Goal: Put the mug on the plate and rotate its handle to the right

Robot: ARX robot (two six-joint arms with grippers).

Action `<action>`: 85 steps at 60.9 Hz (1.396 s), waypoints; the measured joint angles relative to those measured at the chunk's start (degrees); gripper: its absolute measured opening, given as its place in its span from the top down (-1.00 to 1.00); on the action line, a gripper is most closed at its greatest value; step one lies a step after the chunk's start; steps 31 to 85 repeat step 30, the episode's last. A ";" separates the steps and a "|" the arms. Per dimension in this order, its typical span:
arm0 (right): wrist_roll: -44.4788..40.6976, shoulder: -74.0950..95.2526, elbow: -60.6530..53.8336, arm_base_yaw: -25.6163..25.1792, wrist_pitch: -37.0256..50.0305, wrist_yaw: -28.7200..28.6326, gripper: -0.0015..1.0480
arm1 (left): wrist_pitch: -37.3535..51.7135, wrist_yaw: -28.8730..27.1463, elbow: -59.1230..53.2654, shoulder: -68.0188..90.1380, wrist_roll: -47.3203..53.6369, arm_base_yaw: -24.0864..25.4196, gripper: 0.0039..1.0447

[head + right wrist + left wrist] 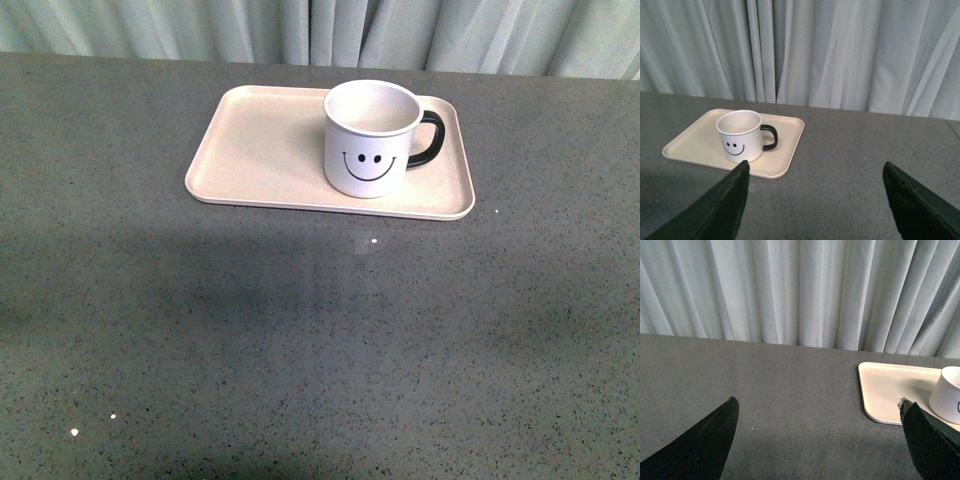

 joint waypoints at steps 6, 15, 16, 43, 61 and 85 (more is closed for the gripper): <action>0.02 0.00 0.00 0.00 0.00 0.00 -0.82 | 0.00 0.00 0.02 0.00 0.00 0.00 -0.83; 0.02 0.00 0.00 0.00 0.00 0.00 -0.82 | 0.00 0.00 0.02 0.00 0.00 0.00 -0.83; 0.02 0.00 0.00 0.00 0.00 0.00 -0.82 | 0.00 0.00 0.00 0.00 0.00 0.00 -0.83; 0.02 0.00 0.00 0.00 0.00 0.00 -0.82 | 0.00 0.00 0.00 0.00 0.00 0.00 -0.83; 0.02 0.00 0.00 0.00 0.00 0.00 -0.82 | 0.00 0.00 0.00 0.00 0.00 0.00 -0.83; 0.02 0.00 0.00 0.00 0.00 0.00 -0.82 | 0.00 0.00 0.00 0.00 0.00 0.00 -0.83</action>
